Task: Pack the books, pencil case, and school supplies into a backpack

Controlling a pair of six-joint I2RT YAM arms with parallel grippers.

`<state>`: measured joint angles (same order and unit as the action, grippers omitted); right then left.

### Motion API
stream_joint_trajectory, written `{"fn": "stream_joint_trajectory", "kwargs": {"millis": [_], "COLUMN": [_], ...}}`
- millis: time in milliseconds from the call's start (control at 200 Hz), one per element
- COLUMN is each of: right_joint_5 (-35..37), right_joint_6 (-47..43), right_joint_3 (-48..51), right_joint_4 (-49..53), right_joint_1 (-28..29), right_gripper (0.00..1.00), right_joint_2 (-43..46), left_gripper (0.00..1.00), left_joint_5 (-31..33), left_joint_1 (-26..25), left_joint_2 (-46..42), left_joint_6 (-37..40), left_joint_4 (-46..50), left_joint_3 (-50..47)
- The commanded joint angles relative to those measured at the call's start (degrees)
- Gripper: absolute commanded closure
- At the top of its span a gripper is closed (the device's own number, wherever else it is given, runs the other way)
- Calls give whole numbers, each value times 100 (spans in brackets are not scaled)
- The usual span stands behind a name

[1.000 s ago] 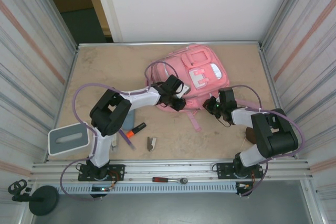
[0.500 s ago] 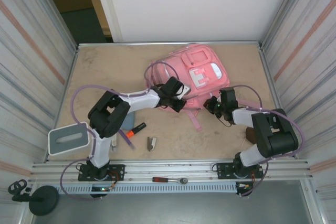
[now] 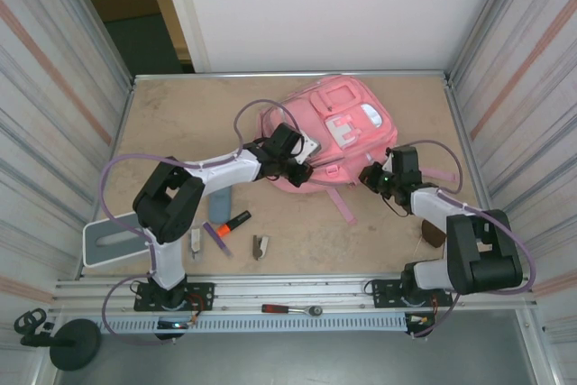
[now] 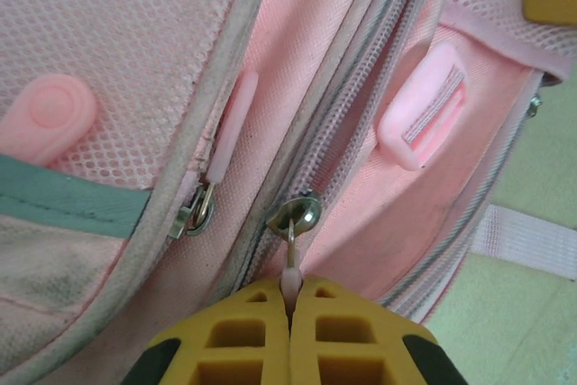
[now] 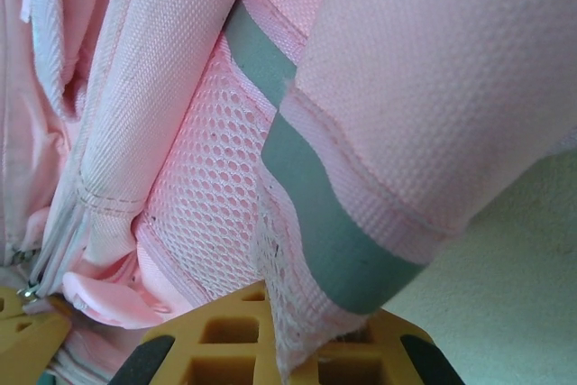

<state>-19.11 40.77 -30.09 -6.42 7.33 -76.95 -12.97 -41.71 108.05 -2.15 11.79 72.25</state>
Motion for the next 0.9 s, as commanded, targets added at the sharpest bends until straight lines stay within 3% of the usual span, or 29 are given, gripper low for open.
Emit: {"fn": "stream_joint_trajectory", "kwargs": {"millis": [0,165,266,506,656,897], "right_joint_5": [637,528,357,262,461,782], "right_joint_6": [-579,-737,-739,-650,-731,-766], "right_joint_3": [-223,-369,-410,-491,-520,-451], "right_joint_4": [720,842,790,571,700,914], "right_joint_1": [-339,-399,-383,-30,-12,-271], "right_gripper": [100,100,100,100,100,100], "right_joint_2": [186,43,-86,-454,-518,-319], "left_gripper": [100,100,100,100,100,100], "left_joint_5": [839,705,314,-421,86,1167], "left_joint_1": [384,475,489,148,75,354], "left_joint_2": [-315,-399,-366,-60,124,-161], "left_joint_6": [119,157,215,294,291,245], "left_joint_4": [843,949,1023,1163,1871,2341], "left_joint_3": [-130,-125,-11,548,1022,788]}}
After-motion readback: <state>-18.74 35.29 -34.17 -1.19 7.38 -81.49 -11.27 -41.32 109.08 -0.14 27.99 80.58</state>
